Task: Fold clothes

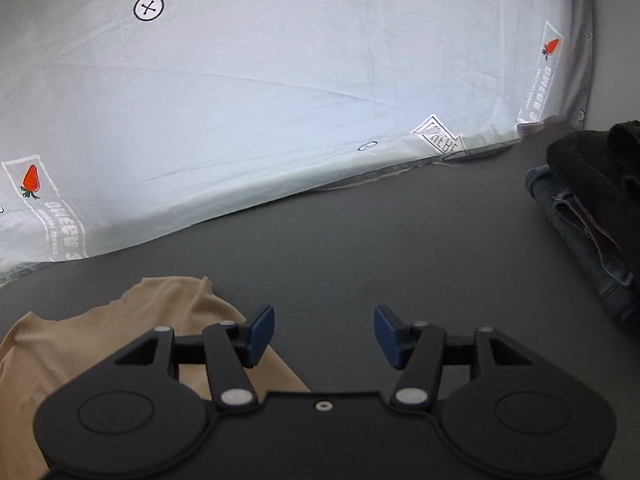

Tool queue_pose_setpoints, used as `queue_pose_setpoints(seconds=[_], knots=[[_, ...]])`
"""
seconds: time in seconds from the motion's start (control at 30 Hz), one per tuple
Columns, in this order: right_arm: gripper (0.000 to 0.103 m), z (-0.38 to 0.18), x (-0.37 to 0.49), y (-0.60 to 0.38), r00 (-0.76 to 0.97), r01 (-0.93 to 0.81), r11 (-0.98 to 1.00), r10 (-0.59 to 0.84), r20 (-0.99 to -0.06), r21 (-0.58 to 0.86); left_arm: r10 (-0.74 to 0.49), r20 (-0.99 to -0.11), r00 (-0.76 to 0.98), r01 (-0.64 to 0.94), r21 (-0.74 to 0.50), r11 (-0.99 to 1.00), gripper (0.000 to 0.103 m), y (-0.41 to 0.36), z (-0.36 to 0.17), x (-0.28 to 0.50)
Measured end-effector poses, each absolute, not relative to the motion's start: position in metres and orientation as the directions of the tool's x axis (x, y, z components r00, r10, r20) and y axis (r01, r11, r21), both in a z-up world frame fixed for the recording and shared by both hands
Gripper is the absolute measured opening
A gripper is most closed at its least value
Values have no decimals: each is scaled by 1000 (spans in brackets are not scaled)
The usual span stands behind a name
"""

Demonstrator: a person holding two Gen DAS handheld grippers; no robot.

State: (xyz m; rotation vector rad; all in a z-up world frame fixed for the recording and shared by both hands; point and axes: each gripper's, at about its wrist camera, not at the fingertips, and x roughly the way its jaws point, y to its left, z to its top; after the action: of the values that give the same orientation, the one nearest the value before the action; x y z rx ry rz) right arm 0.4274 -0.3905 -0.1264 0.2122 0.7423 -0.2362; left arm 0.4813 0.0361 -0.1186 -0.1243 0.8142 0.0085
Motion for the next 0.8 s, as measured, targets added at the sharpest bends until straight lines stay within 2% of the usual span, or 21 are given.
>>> queue_pose_setpoints(seconds=[0.2,0.3,0.37,0.43,0.53,0.57,0.63,0.8], knots=[[57,-171,280,-422,496,505,862,-325,-805,-37,-139,-793,593,-5,-176,984,83,-14,-143,402],[58,-184,250,-431,495,559,829,-311,-811,23,-158,-842,515,9,-179,984,83,-31,-163,372],[64,-193,229,-437,495,592,803,-301,-815,63,-183,-858,480,20,-197,980,83,-38,-169,359],[65,-196,224,-441,505,597,799,-299,-810,78,-199,-858,474,37,-207,978,83,-43,-168,353],[36,-196,228,-440,530,564,823,-301,-793,65,-196,-844,499,70,-187,980,83,-50,-160,346],[12,-195,229,-440,538,546,836,-296,-789,59,-190,-836,514,77,-176,981,83,-51,-156,345],[6,-190,232,-439,559,498,867,-299,-773,25,-182,-828,531,74,-168,983,83,-50,-150,345],[6,-169,241,-444,601,426,891,-407,-688,-156,-165,-828,536,51,-164,985,83,-42,-143,344]])
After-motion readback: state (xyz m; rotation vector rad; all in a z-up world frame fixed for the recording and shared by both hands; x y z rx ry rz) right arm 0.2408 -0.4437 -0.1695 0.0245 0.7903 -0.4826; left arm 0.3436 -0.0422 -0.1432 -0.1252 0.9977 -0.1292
